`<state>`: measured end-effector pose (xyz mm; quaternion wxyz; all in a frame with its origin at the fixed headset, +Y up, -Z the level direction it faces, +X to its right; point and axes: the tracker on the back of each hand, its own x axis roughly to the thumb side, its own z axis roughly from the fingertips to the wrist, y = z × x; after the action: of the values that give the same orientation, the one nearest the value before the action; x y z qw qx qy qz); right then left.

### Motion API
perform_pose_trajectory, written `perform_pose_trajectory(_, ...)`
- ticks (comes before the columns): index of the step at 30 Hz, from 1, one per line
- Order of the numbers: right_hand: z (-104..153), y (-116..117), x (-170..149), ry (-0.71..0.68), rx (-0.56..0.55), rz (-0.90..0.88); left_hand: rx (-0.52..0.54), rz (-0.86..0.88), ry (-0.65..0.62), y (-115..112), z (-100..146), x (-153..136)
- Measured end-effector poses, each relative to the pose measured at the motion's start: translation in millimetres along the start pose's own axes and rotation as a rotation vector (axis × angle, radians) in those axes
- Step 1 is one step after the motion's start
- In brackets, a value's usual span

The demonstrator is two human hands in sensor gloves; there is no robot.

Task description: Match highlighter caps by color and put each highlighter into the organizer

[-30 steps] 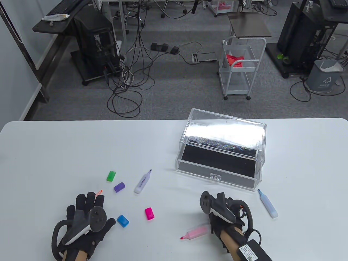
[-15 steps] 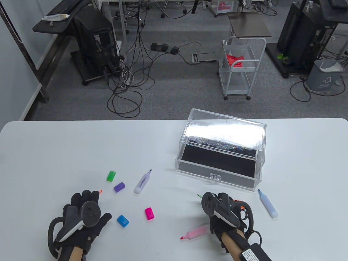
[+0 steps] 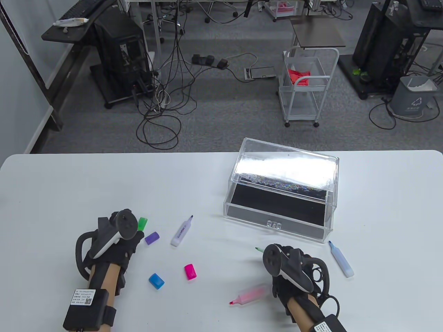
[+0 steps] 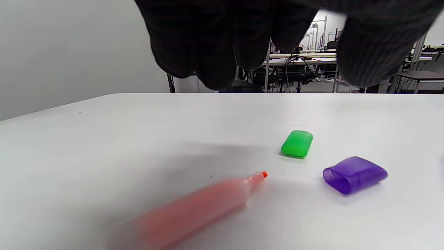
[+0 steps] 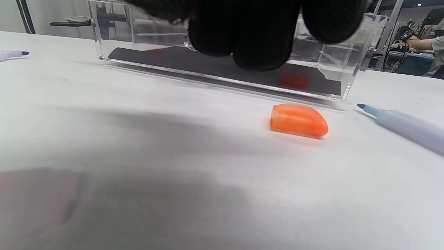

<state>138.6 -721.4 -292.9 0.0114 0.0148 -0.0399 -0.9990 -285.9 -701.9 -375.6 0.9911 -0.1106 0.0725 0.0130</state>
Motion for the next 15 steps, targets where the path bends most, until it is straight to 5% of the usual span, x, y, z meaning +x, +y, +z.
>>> perform_pose_trajectory(15, 0.0, 1.2, -4.9, 0.006, 0.022, 0.003, -0.197, -0.024, 0.129, -28.0, -77.7, 13.5)
